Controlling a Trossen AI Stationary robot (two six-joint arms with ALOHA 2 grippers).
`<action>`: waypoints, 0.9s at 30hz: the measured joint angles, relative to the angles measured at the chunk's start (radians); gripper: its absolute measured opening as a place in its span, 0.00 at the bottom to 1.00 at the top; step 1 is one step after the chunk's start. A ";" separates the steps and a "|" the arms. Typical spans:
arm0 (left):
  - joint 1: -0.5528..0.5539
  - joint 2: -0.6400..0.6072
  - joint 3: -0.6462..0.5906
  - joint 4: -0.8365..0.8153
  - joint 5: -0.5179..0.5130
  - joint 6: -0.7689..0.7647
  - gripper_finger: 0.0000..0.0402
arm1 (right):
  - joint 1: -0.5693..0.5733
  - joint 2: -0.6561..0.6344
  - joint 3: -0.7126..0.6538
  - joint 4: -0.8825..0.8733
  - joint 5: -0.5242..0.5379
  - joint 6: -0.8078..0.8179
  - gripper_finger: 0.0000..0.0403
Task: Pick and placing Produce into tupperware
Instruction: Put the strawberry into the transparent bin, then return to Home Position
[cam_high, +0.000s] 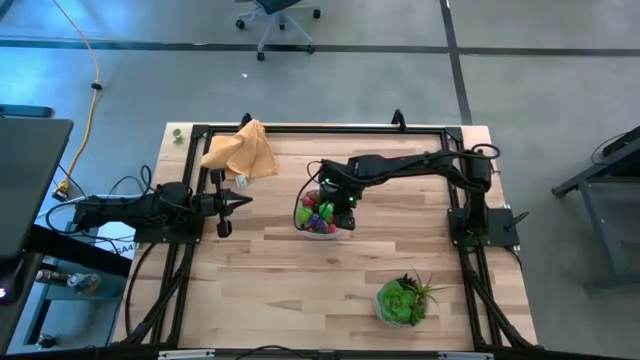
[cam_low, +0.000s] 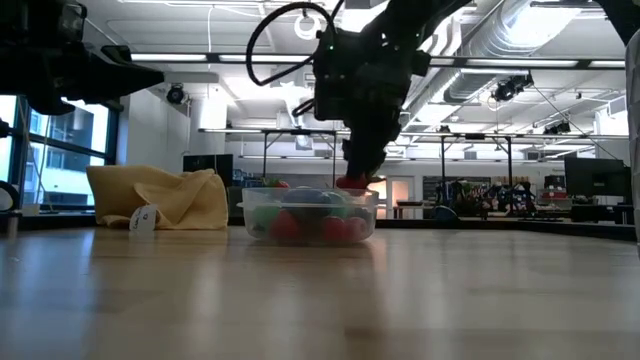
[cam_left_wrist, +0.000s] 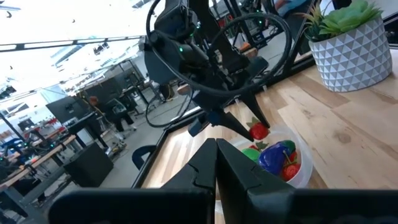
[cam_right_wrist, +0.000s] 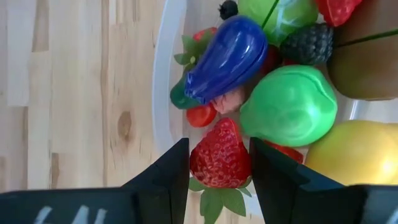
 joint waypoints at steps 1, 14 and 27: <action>0.000 0.000 0.000 0.000 0.000 0.000 0.00 | 0.000 0.004 0.000 0.000 -0.001 -0.002 0.32; 0.000 0.000 0.000 0.000 0.000 0.000 0.00 | 0.000 0.005 0.000 -0.005 -0.002 0.016 0.46; 0.000 0.000 0.000 -0.001 0.000 0.000 0.00 | -0.054 -0.031 0.099 -0.122 0.004 0.029 0.47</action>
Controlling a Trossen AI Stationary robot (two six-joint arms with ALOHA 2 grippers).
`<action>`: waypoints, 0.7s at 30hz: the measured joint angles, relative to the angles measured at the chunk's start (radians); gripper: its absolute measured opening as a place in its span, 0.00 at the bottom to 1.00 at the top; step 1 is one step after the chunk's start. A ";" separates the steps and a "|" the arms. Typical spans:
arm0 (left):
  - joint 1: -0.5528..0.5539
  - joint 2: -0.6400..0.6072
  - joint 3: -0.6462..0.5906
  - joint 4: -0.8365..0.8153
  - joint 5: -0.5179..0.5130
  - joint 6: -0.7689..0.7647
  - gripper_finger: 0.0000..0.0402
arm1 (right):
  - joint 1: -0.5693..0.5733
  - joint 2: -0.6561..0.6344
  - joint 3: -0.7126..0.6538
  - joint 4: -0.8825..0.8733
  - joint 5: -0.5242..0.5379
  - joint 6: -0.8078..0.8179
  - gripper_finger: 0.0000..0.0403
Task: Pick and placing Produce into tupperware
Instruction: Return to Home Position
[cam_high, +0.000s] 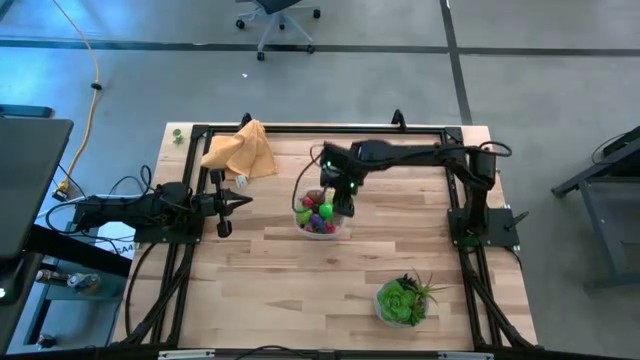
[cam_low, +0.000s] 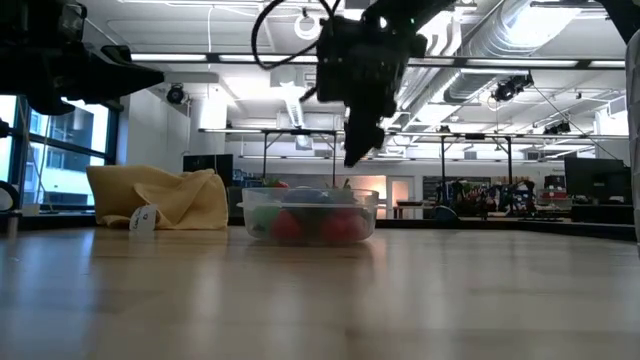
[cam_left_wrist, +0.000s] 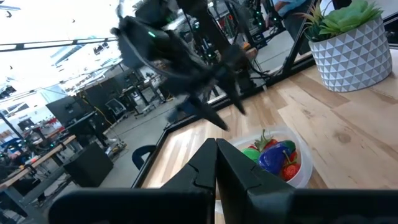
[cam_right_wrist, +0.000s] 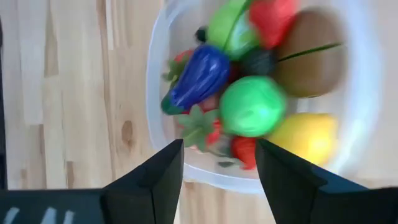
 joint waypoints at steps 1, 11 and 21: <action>0.000 0.000 0.000 0.000 0.000 0.000 0.00 | -0.008 -0.006 0.028 -0.029 0.010 -0.008 0.47; 0.000 0.000 0.000 0.000 0.000 0.000 0.00 | -0.124 -0.062 0.361 -0.257 0.121 0.015 0.47; 0.000 0.000 0.000 0.000 0.000 0.000 0.00 | -0.274 -0.215 0.516 -0.240 0.127 0.118 0.34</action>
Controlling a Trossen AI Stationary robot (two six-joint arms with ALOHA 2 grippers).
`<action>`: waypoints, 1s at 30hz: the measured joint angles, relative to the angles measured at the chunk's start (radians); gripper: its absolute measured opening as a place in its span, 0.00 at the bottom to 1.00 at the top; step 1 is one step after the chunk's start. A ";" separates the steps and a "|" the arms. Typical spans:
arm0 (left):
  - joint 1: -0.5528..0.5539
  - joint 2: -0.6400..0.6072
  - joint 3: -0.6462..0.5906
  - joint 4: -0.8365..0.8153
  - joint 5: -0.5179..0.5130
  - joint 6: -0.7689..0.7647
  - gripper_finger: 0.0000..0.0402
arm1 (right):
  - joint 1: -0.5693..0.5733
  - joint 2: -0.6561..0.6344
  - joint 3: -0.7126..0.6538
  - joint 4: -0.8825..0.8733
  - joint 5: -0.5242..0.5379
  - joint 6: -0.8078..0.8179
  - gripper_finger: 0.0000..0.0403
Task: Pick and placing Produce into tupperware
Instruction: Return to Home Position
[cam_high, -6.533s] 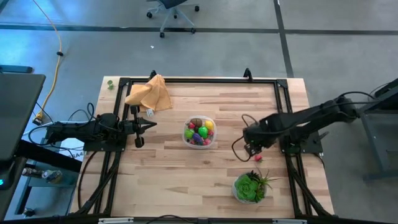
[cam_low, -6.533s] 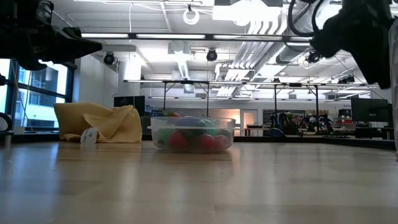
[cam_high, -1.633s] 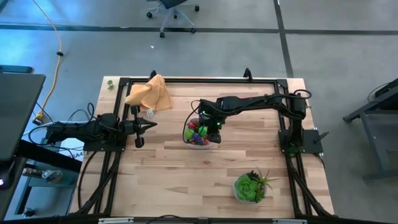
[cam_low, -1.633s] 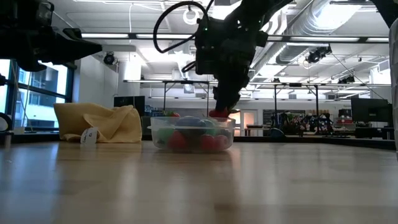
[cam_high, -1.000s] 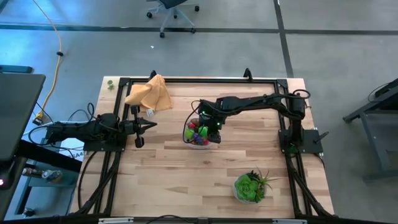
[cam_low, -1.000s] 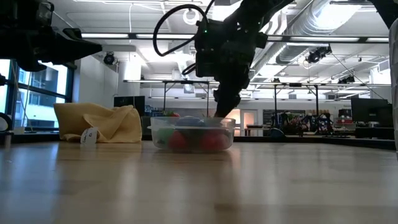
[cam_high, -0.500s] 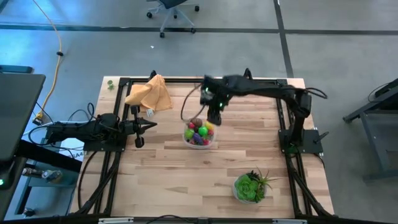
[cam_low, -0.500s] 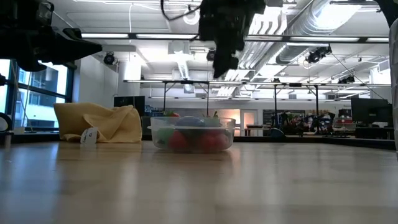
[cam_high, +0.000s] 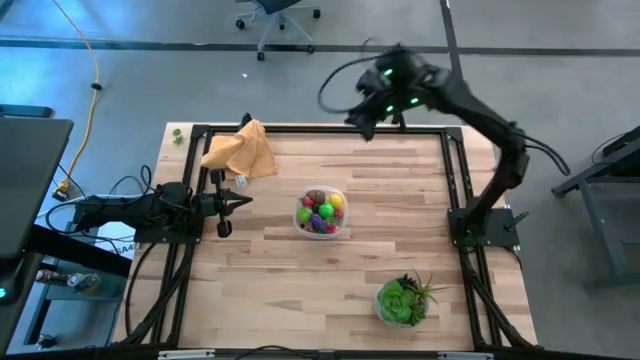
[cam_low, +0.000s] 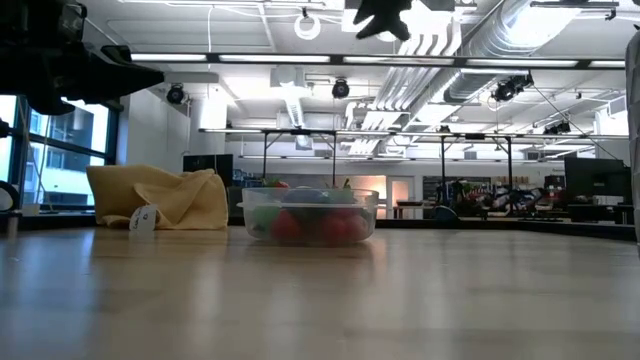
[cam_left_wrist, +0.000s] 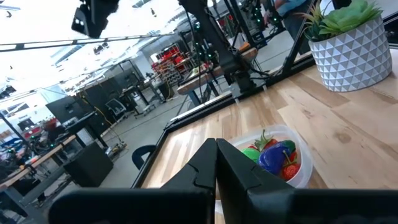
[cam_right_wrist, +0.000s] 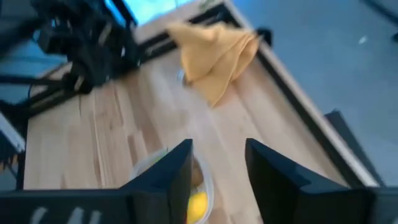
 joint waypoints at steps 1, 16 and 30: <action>0.000 0.000 0.000 0.000 0.000 0.000 0.00 | -0.015 -0.019 0.000 0.000 -0.002 0.001 0.32; 0.000 0.000 0.000 0.000 0.000 0.000 0.00 | -0.117 -0.264 -0.248 0.322 -0.158 0.073 0.11; 0.000 0.000 0.000 0.000 0.000 0.000 0.00 | -0.253 -0.586 -0.850 0.889 -0.279 0.323 0.00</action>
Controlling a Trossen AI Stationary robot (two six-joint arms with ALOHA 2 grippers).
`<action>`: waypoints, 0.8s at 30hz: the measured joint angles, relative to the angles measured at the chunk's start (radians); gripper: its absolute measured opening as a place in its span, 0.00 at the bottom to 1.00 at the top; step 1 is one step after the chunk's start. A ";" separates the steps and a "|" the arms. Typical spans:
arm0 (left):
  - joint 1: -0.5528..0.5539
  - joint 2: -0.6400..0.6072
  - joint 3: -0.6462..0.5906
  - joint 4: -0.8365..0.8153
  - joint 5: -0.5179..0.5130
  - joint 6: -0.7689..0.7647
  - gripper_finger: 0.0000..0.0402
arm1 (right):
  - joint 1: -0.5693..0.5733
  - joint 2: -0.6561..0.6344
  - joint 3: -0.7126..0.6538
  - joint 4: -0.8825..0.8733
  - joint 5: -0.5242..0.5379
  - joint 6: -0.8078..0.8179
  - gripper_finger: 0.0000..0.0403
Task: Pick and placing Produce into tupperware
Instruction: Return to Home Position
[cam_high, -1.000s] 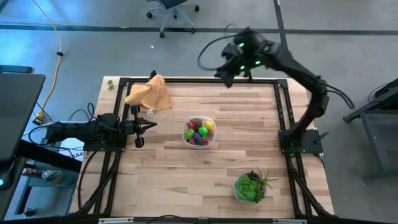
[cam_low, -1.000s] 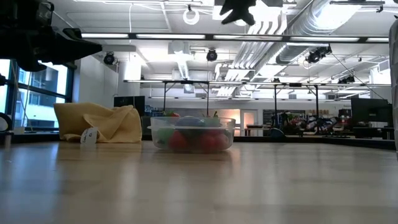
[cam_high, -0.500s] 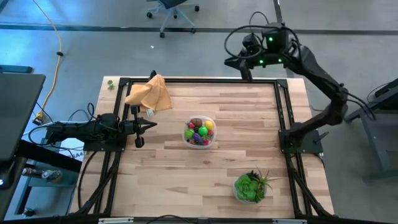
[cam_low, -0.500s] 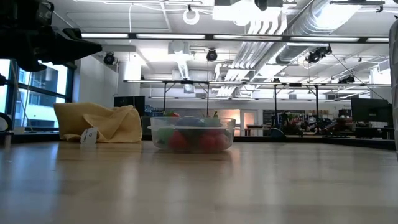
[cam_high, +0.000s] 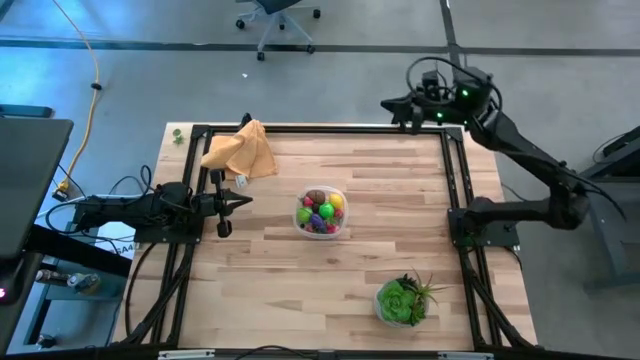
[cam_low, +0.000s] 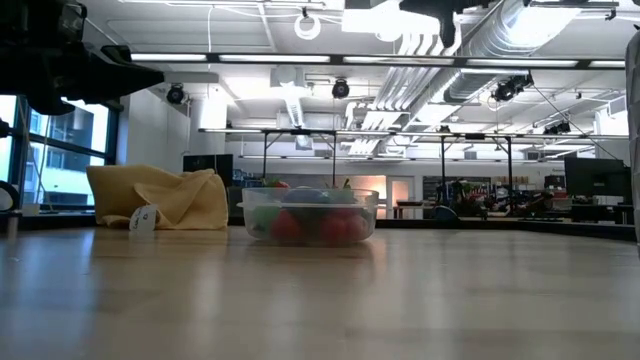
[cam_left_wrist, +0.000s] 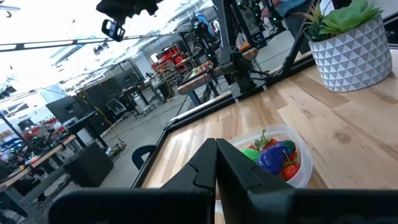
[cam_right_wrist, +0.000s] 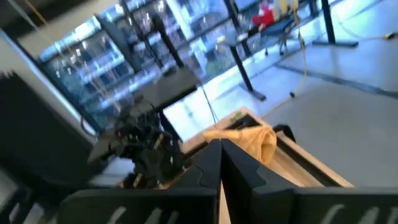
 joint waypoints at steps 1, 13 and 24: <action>0.000 0.000 0.000 0.000 0.000 0.000 0.00 | -0.004 -0.018 -0.031 0.039 0.000 0.021 0.00; 0.000 0.000 0.000 0.000 0.000 0.000 0.00 | -0.004 -0.159 -0.336 0.443 -0.043 0.271 0.00; 0.000 0.000 0.000 0.000 0.000 0.000 0.00 | -0.004 -0.319 -0.556 0.622 0.013 0.349 0.00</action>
